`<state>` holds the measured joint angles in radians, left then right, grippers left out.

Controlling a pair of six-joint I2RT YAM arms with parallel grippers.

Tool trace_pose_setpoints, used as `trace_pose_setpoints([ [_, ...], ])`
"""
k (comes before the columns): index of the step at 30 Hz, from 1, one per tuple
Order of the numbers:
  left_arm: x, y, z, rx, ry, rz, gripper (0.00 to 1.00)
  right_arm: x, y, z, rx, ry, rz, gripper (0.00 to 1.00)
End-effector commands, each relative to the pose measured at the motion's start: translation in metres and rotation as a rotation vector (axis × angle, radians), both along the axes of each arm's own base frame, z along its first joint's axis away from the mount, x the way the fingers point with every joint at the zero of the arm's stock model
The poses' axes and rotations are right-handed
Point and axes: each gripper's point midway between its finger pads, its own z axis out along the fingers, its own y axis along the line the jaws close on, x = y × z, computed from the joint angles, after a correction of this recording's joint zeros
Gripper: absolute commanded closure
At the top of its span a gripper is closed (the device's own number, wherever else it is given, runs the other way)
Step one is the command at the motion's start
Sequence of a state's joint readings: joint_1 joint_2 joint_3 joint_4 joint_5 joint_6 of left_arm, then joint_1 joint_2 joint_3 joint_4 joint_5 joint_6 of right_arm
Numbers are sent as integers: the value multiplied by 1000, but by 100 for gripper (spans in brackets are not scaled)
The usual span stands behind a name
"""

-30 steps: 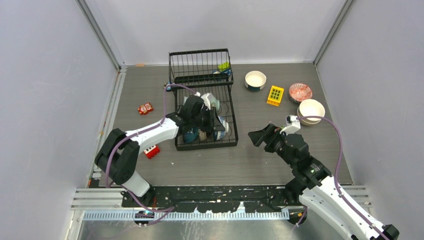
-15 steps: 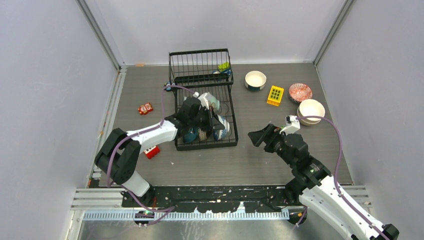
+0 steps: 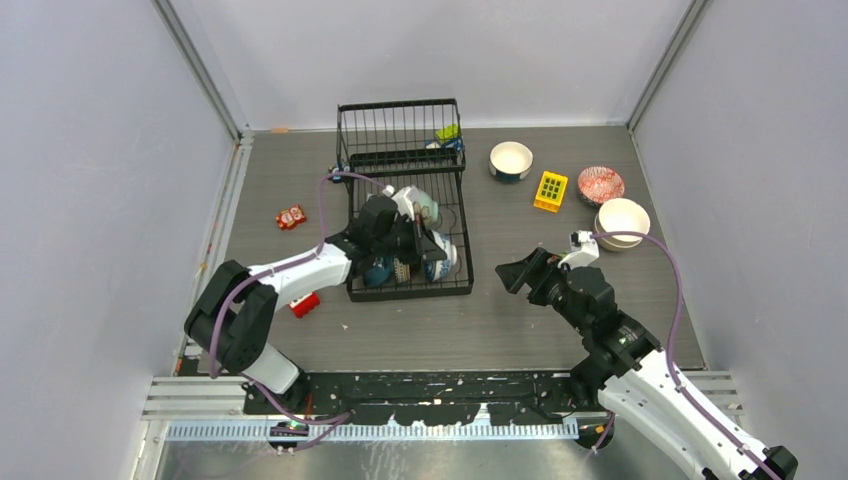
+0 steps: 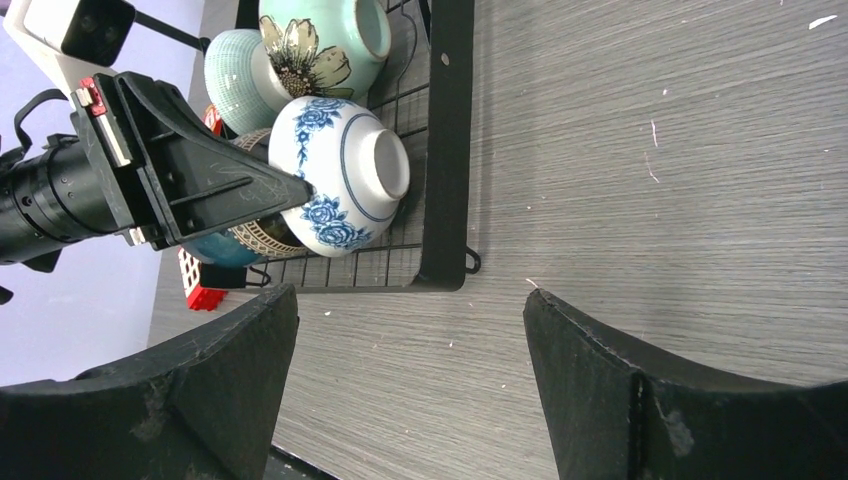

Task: Unload the bowls from the dish rack
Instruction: Pick up the bowl from the dish rack.

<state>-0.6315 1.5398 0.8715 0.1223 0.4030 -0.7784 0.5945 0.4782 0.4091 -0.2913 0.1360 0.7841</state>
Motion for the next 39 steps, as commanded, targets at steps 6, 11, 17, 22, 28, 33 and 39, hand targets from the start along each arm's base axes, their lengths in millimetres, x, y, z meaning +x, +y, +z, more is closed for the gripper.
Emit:
trace_pose_setpoints([
  [6,3,-5,73,-153,-175,-29,100,4,3,16,21,-55,5,13],
  [11,3,-2,67,-156,-169,-16,100,5,4,10,10,-41,10,14],
  [17,6,5,65,-250,-151,16,100,6,19,-7,-19,34,74,15],
  [22,5,10,68,-281,-156,11,100,8,22,-6,-9,25,82,15],
  [28,5,15,74,-316,-165,7,100,6,22,-8,-1,23,85,15],
  [33,4,16,80,-355,-168,-2,100,5,22,-8,5,17,85,15],
  [39,2,14,89,-391,-183,-23,100,6,22,-5,6,8,89,15],
])
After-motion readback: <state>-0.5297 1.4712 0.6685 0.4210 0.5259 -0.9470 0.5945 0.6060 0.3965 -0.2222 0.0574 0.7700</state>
